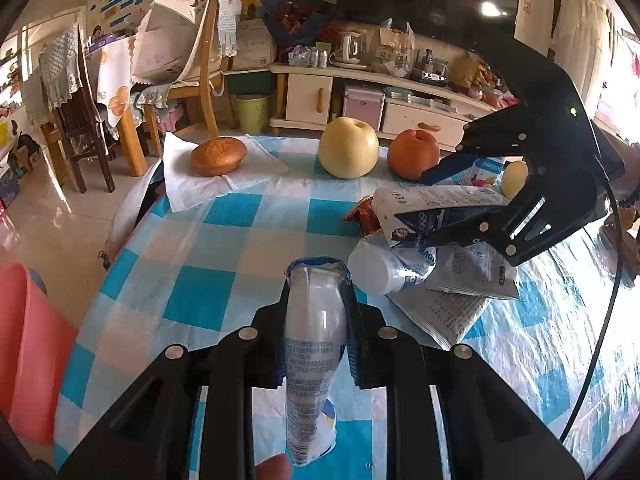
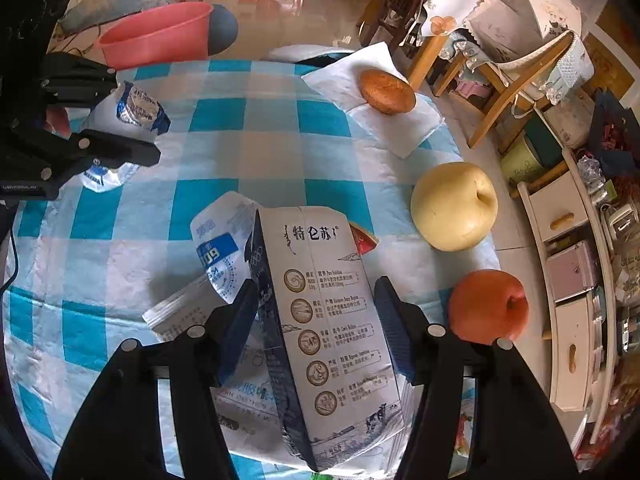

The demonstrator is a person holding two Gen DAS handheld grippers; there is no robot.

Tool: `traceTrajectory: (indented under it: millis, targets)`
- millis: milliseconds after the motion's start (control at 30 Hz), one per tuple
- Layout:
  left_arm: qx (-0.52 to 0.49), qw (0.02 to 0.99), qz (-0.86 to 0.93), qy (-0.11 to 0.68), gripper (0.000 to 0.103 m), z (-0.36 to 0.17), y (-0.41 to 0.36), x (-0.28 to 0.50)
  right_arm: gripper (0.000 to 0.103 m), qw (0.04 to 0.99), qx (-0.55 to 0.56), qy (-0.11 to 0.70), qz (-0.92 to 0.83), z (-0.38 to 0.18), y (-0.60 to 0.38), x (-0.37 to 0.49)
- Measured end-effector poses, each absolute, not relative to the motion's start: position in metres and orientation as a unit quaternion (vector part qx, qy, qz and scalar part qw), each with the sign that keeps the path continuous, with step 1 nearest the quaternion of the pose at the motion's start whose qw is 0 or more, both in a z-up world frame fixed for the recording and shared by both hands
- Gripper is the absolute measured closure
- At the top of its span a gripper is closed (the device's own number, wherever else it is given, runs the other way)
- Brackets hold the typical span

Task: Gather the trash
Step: 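Grasp the white yogurt bottle with the left gripper while the right grasps the milk carton, then carry the bottle and carton over the pink basin and release both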

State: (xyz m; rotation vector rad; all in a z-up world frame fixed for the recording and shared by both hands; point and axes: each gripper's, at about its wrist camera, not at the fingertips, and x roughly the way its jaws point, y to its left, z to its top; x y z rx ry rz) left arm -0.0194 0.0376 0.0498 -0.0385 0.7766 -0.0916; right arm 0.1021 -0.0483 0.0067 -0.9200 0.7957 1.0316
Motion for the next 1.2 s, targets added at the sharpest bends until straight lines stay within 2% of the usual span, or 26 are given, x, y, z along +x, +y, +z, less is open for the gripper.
traceTrajectory:
  millis: [100, 200, 367, 433, 800, 1200]
  targets:
    - [-0.019, 0.924, -0.044, 0.378, 0.079, 0.05, 0.037, -0.02, 0.035, 0.697, -0.413, 0.374, 0.451, 0.005, -0.05, 0.116]
    - [-0.019, 0.924, -0.045, 0.378, 0.079, 0.05, 0.037, -0.02, 0.035, 0.686, -0.405, 0.399, 0.453, -0.003, -0.051, 0.125]
    - [-0.02, 0.925, -0.045, 0.378, 0.079, 0.051, 0.037, -0.02, 0.035, 0.676, -0.372, 0.426, 0.472, -0.01, -0.053, 0.127]
    - [-0.018, 0.925, -0.044, 0.376, 0.079, 0.052, 0.037, -0.021, 0.038, 0.675, -0.366, 0.43, 0.475, -0.011, -0.053, 0.124]
    - [-0.024, 0.933, -0.039, 0.358, 0.079, 0.065, 0.041, -0.028, 0.038, 0.753, -0.307, 0.361, 0.456, 0.039, -0.07, 0.081]
    - [-0.018, 0.964, -0.041, 0.26, 0.079, 0.138, 0.073, -0.08, 0.038, 0.803, -0.251, 0.292, 0.455, 0.11, -0.043, -0.019]
